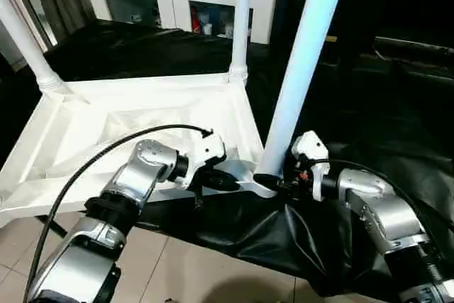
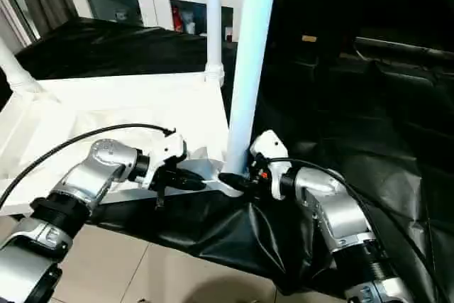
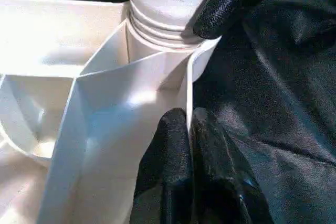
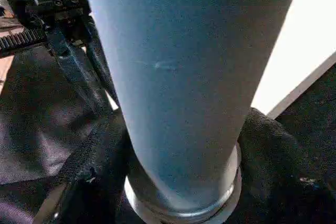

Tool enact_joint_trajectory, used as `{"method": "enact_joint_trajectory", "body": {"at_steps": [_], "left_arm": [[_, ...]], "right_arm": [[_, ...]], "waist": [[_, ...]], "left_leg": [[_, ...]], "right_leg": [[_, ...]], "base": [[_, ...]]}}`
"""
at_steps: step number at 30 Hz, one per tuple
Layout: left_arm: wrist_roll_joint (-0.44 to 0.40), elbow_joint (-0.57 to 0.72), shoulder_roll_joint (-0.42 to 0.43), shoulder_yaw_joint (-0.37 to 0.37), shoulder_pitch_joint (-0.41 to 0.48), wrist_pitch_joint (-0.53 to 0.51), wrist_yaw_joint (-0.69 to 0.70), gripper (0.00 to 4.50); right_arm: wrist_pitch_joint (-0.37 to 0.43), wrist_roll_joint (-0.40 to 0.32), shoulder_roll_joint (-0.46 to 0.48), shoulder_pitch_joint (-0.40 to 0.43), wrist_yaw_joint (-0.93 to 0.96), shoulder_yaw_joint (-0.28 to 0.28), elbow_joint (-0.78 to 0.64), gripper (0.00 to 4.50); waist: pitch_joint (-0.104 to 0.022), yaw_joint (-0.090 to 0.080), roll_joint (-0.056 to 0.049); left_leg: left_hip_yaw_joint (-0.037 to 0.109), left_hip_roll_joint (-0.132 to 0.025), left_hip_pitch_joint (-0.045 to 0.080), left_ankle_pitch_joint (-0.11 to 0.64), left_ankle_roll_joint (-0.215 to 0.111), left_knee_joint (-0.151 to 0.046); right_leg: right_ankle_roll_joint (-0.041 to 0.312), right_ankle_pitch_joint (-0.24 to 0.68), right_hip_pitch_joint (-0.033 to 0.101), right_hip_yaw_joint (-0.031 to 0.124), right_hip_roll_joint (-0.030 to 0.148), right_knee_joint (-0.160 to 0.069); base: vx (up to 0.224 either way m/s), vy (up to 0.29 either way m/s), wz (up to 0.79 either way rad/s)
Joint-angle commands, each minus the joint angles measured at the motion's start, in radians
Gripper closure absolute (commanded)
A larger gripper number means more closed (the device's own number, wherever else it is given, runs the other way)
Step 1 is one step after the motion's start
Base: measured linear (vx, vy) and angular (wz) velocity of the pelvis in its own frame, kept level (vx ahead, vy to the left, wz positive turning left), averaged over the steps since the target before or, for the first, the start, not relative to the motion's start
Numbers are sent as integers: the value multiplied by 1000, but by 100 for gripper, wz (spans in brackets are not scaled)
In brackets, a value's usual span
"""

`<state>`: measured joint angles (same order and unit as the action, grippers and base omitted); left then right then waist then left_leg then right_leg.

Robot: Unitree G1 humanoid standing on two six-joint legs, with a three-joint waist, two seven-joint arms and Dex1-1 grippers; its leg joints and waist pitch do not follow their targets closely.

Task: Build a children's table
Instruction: Rotate leg to tighten

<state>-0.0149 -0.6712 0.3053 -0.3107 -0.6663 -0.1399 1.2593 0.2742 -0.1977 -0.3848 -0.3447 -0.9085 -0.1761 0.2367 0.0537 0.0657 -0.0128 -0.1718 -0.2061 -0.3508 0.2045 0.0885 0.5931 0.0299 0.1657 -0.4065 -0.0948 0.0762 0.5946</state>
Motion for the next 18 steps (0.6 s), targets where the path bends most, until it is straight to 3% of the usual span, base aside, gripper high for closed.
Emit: {"method": "enact_joint_trajectory", "body": {"at_steps": [1, 4, 8, 10, 13, 14, 18], "left_arm": [[17, 30, -9, 13, -12, -6, -17, 450], [2, 6, -31, 19, -23, -14, -79, 450], [-41, -108, -115, 45, -83, -25, -305, 450], [-45, -131, -135, 51, -97, -32, -348, 450], [-61, -230, -226, 71, -161, -57, -548, 450], [-63, -240, -235, 71, -167, -56, -568, 450], [-70, -278, -265, 74, -190, -50, -611, 450]], "right_arm": [[4, 14, 14, 20, 18, -10, 11, 186], [13, 14, 45, 25, 85, 15, 32, 186], [44, 29, 146, 20, 297, 75, 78, 187], [53, 35, 170, 16, 350, 87, 86, 187], [57, 91, 272, -19, 594, 123, 151, 187], [56, 95, 284, -24, 619, 127, 159, 187], [42, 116, 329, -45, 673, 121, 184, 187]], "waist": [[-71, 3, 7], [-70, 2, 8], [-67, 3, 7], [-68, 3, 9], [-68, -1, 2], [-70, -1, 6], [-71, -1, 2]], "left_leg": [[1, -22, -4, 100, -79, -62], [1, -22, -4, 104, -73, -63], [-2, -17, 5, 133, -54, -63], [2, -18, 3, 126, -45, -65], [1, -14, 5, 133, -32, -64], [2, -12, 3, 124, -30, -64], [1, -11, -3, 107, -52, -63]], "right_leg": [[201, 203, 68, 53, 68, -65], [200, 212, 66, 53, 68, -66], [175, 296, 58, 52, 67, -81], [167, 293, 63, 50, 67, -77], [161, 307, 58, 51, 67, -82], [157, 303, 62, 50, 67, -81], [159, 243, 66, 50, 65, -78]], "base": [[0, 0, 0], [0, 0, 0], [0, 0, 0], [0, 0, 0], [0, 0, 0], [0, 0, 0], [0, 0, 0]]}}
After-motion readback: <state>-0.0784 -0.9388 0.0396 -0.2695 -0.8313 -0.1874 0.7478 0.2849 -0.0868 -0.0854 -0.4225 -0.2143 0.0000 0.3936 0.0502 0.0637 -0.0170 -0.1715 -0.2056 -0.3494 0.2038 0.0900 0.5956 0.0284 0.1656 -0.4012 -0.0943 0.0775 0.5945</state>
